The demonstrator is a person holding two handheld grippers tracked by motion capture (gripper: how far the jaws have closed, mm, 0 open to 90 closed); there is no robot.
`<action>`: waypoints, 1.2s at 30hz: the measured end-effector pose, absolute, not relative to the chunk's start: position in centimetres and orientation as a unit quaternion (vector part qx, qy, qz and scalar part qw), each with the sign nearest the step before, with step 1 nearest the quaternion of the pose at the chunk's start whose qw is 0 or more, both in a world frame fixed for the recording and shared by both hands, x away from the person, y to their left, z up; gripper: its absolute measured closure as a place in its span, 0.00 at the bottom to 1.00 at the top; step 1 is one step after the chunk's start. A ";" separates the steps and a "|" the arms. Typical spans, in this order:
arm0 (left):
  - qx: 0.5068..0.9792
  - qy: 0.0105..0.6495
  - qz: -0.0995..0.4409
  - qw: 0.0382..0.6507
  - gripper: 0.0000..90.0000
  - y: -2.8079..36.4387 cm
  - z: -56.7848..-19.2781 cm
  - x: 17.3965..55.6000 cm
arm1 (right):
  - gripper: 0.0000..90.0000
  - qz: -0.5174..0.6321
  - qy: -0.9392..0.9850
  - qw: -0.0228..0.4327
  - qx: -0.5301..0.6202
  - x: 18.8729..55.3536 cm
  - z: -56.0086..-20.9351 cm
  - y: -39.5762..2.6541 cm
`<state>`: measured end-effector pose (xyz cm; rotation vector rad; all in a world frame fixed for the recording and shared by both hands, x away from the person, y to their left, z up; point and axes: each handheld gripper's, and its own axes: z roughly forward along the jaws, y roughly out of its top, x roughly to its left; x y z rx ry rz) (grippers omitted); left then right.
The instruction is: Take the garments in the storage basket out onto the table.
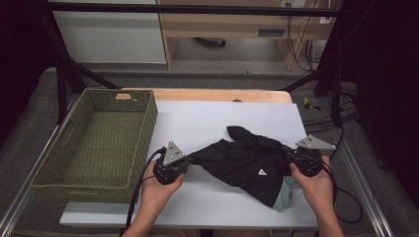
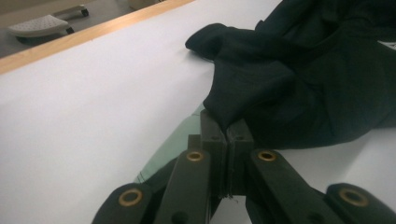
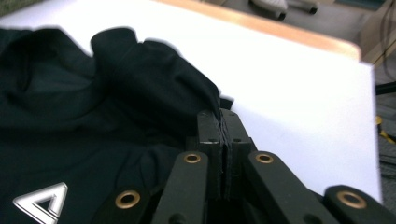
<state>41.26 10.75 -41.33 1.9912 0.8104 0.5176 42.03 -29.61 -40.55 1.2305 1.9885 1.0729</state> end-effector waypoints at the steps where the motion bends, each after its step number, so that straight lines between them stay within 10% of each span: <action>1: 0.804 0.328 0.209 0.450 0.99 10.7 -41.1 41.5 | 0.99 0.403 0.739 0.284 0.460 42.1 -40.2 -29.7; 36: 0.785 0.351 0.220 0.461 0.99 10.5 -36.6 46.8 | 0.99 0.431 0.682 0.356 0.472 45.0 -33.0 -29.5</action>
